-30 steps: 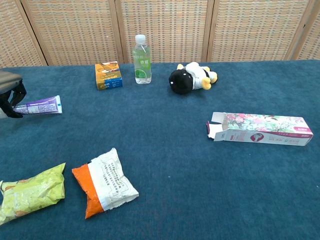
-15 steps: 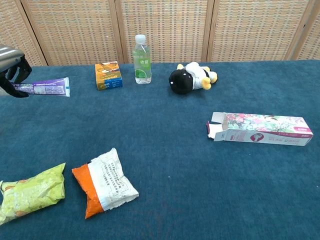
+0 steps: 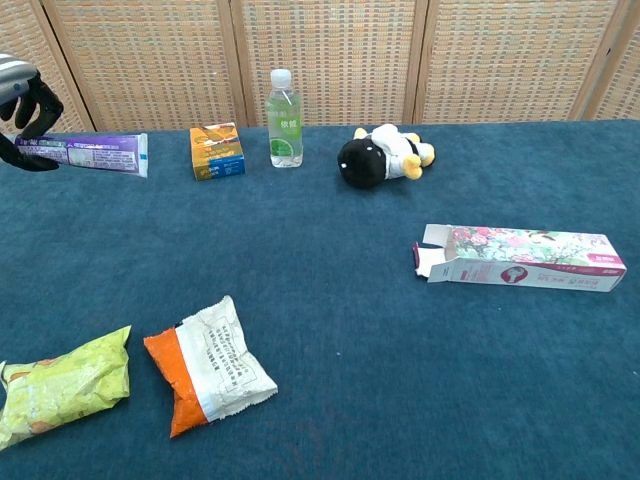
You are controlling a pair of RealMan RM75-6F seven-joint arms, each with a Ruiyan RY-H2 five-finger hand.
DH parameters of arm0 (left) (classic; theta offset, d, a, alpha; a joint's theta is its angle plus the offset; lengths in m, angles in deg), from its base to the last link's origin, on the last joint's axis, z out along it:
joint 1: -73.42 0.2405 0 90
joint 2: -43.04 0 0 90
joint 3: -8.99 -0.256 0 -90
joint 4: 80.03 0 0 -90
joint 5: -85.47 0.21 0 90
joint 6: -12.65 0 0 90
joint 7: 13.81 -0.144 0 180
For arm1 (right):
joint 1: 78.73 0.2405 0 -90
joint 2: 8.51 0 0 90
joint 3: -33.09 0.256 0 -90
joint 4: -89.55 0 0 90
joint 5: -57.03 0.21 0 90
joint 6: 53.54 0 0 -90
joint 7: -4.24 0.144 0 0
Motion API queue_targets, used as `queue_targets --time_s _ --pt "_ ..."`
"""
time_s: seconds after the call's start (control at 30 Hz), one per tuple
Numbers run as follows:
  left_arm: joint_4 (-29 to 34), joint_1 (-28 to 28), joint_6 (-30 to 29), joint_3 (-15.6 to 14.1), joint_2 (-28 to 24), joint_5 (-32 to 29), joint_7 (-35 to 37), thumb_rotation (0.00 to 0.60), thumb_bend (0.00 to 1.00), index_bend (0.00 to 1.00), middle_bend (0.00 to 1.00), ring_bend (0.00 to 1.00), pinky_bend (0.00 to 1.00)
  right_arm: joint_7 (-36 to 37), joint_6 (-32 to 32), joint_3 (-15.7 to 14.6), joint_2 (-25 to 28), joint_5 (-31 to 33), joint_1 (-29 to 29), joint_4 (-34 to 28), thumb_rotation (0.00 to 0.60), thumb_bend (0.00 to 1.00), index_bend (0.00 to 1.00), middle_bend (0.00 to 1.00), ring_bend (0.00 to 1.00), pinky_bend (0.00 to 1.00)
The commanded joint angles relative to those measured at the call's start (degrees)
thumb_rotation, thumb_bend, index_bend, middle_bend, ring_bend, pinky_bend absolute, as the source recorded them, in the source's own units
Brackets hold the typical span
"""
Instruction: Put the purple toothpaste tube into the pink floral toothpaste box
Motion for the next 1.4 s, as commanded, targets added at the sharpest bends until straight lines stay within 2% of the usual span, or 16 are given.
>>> queue_targets --time_s 0.03,0.33,0.67,1.03,1.4 --pt "1.49 0.19 -0.93 0.24 -1.21 0.61 0.71 0.600 0.23 0.81 0.68 0.59 0.55 -0.52 1.84 1.15 0.32 0.63 1.68 -0.62 0.600 0.00 0.01 0.00 0.00 0.00" --pt "4.61 0.20 -2.15 0.35 -3.32 2.03 0.14 0.600 0.23 0.81 0.68 0.59 0.55 -2.86 11.44 5.97 0.53 6.54 8.86 -2.52 0.600 0.00 0.13 0.00 0.00 0.00" --pt "6.15 0.37 -2.24 0.74 -4.34 2.09 -0.56 0.600 0.23 0.81 0.68 0.59 0.55 -9.57 22.41 8.70 -2.87 17.00 16.45 -2.42 0.600 0.00 0.13 0.00 0.00 0.00" --pt "5.46 0.62 -1.85 0.70 -4.39 2.15 -0.13 0.600 0.23 0.81 0.68 0.59 0.55 -14.42 25.45 8.77 -8.88 24.30 20.85 -1.06 0.600 0.00 0.13 0.00 0.00 0.00" --pt "4.60 0.82 -1.92 0.56 -4.06 2.61 0.01 0.600 0.23 0.81 0.68 0.59 0.55 -15.15 28.23 9.13 -14.40 29.45 24.90 4.41 0.600 0.00 0.13 0.00 0.00 0.00"
